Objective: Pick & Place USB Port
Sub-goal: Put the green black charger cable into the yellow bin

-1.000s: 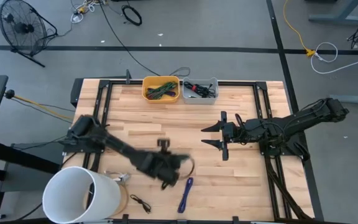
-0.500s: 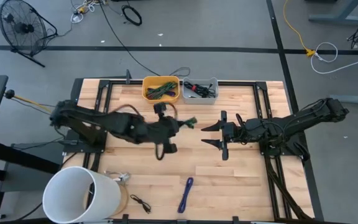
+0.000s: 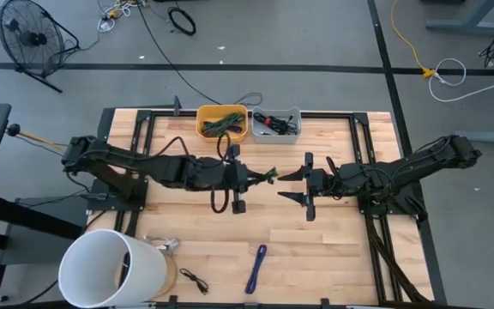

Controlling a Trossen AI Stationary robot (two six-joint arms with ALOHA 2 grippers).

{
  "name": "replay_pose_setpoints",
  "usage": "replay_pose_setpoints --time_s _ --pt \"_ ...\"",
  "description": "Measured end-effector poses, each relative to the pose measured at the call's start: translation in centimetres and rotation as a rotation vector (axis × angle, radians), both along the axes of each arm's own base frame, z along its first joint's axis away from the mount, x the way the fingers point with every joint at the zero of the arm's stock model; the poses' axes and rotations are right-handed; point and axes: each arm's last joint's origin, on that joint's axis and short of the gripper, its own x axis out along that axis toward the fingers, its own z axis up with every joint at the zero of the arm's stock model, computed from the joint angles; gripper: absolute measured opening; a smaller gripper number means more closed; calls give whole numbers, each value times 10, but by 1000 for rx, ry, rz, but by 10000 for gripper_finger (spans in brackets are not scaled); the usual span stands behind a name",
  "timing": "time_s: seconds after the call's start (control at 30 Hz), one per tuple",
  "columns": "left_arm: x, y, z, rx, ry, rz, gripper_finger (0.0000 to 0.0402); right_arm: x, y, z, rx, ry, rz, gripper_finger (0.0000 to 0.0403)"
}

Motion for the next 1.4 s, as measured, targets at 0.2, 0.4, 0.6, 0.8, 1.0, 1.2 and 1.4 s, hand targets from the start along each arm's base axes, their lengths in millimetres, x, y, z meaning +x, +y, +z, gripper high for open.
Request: replay_pose_setpoints --time_s 0.2,0.4,0.6,0.8,1.0,1.2,1.4 --pt "0 37 -2 10 -11 105 18 0 0 0 5 1 -1 190" --pt "1 91 -11 -46 19 210 18 0 0 0 6 3 0 190" --pt "-4 133 -14 -25 39 298 18 0 0 0 6 4 2 190" --pt "-14 166 -22 -31 111 393 18 0 0 -2 16 23 1 190" --pt "-24 187 -26 -36 158 459 18 -1 0 -4 26 41 -2 190" --pt "-36 208 -57 -31 190 520 18 -1 0 -4 29 40 -2 190" --pt "-56 222 -95 42 316 682 18 -1 0 -4 21 45 -2 190"
